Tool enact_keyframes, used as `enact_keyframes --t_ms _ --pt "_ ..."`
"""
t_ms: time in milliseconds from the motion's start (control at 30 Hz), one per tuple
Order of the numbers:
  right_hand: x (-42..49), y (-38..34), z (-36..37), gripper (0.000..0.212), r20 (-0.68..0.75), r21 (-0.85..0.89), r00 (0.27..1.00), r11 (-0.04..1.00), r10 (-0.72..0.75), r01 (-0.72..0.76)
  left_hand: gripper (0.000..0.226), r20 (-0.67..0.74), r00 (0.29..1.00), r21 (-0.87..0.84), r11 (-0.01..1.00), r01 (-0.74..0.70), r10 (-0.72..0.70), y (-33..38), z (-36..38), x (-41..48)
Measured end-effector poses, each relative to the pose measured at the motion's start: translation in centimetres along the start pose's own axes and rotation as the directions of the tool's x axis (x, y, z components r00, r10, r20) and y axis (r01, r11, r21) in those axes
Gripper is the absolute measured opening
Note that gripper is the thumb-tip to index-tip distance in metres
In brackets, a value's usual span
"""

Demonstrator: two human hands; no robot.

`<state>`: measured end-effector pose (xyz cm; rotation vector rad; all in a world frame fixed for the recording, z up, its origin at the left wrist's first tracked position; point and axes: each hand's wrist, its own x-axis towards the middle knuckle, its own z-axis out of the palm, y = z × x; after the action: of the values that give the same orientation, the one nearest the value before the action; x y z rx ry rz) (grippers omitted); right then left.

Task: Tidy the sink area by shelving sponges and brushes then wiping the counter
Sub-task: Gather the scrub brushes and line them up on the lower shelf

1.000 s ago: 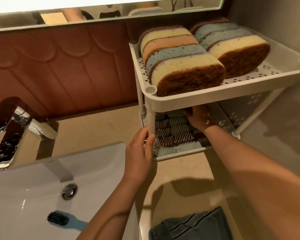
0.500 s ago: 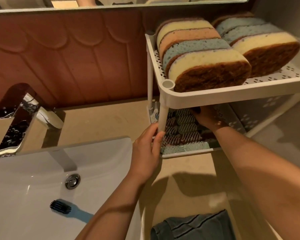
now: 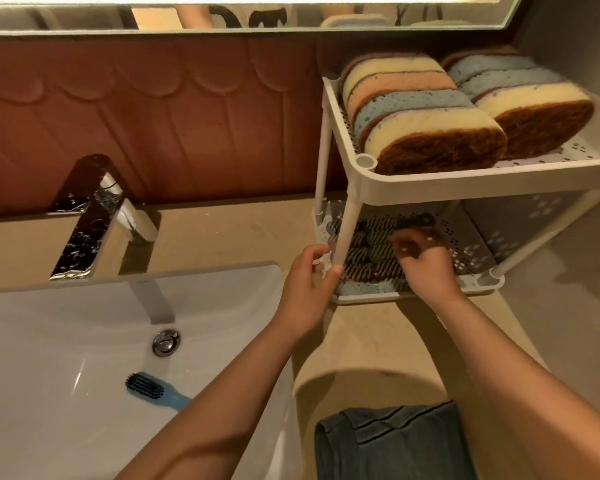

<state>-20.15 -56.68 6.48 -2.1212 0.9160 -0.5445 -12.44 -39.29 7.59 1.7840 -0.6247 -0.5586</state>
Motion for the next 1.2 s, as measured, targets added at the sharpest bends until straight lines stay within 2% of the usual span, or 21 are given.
enact_keyframes --t_ms 67,100,133,233,367,467,600,767,867,967,1100,1200 --pt "-1.0 -1.2 -1.0 0.018 0.049 0.085 0.996 0.994 0.069 -0.073 0.035 0.048 0.982 0.045 0.983 0.178 -0.181 0.2 -0.2 0.2" --pt "-3.2 -2.5 -0.4 0.018 0.132 0.115 0.988 0.989 0.082 -0.097 0.034 0.066 0.961 0.053 0.963 0.264 -0.267 -0.4 -1.6 -1.6" --pt "-4.1 -3.1 -0.6 0.017 0.166 0.147 0.982 0.982 0.090 -0.115 0.031 0.119 0.947 0.042 0.954 0.296 -0.298 -0.4 -2.0 -1.8" --pt "-7.2 -4.5 -0.1 0.014 0.302 0.184 0.950 0.973 0.077 -0.137 0.016 0.256 0.927 0.121 0.960 0.252 -0.275 -1.0 -4.2 -3.6" --pt "-10.7 -6.6 3.0 0.016 0.434 0.153 0.899 0.978 0.060 -0.139 0.025 0.372 0.891 0.324 0.936 0.137 -0.259 -1.4 -8.7 -6.7" --pt "-13.1 -8.2 5.5 0.016 0.514 0.152 0.857 0.978 0.048 -0.146 0.029 0.399 0.872 0.417 0.903 0.102 -0.283 -1.8 -12.0 -9.5" --pt "-15.5 -10.7 8.6 0.016 0.603 0.143 0.797 0.981 0.018 -0.131 0.031 0.306 0.891 0.432 0.883 0.185 -0.337 -2.4 -16.0 -12.8" --pt "-19.0 -14.9 13.6 0.024 0.707 0.108 0.706 0.993 -0.039 -0.053 0.023 0.163 0.909 0.305 0.895 0.324 -0.384 -5.1 -22.0 -17.1" --pt "-21.3 -17.5 17.2 0.019 0.780 0.066 0.625 0.997 -0.030 -0.035 0.020 0.031 0.911 0.195 0.897 0.398 -0.411 -6.8 -26.3 -20.0" --pt "-23.3 -19.9 20.6 0.014 0.829 0.064 0.557 0.998 -0.050 -0.004 0.019 -0.096 0.886 0.090 0.883 0.461 -0.453 -8.5 -30.2 -23.0" --pt "-25.8 -23.5 24.4 0.015 0.891 0.065 0.449 0.997 -0.073 0.035 0.020 -0.235 0.846 0.051 0.863 0.502 -0.479 -10.8 -34.4 -26.7" --pt "-27.8 -26.5 27.3 0.015 0.915 0.092 0.387 0.993 -0.113 0.072 0.017 -0.394 0.762 0.020 0.825 0.565 -0.513 -13.3 -38.0 -29.5"
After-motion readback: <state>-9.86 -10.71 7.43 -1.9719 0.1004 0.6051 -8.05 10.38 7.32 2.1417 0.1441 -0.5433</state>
